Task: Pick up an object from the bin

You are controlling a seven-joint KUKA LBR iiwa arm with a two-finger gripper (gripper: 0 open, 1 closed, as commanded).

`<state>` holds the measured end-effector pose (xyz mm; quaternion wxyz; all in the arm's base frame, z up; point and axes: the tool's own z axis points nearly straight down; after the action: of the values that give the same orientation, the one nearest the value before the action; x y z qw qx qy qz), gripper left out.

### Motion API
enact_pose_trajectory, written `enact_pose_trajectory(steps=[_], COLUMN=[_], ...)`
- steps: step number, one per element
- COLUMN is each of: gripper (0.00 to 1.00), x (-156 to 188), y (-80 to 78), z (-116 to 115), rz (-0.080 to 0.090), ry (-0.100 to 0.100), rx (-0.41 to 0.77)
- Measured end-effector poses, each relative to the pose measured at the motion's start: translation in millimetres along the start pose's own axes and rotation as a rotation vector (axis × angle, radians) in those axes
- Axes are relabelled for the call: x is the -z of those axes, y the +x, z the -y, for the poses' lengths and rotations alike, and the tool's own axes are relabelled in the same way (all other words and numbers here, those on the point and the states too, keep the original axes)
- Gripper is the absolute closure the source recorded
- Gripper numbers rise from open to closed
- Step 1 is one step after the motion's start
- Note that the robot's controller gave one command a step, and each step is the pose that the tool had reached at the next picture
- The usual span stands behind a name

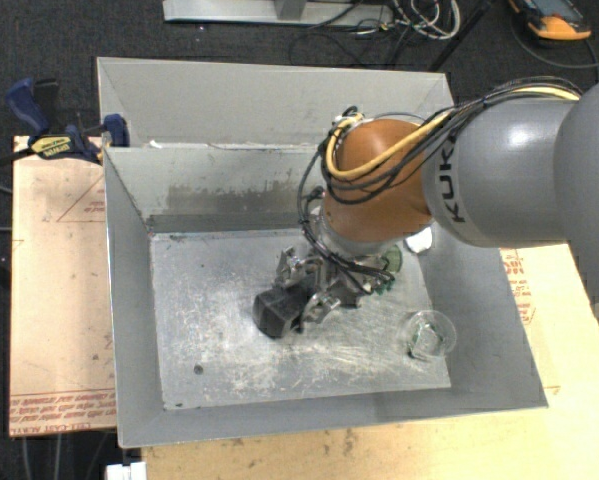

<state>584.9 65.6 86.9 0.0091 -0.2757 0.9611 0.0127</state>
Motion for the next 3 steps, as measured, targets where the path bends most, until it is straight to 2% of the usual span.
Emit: enact_pose_trajectory(steps=[1,3], gripper=[1.0,1.0], x=[1.7,1.7], y=[1.4,1.4], z=[0.6,0.6], rz=[0.0,0.0], ry=[0.015,0.015], rx=[-0.003,-0.003])
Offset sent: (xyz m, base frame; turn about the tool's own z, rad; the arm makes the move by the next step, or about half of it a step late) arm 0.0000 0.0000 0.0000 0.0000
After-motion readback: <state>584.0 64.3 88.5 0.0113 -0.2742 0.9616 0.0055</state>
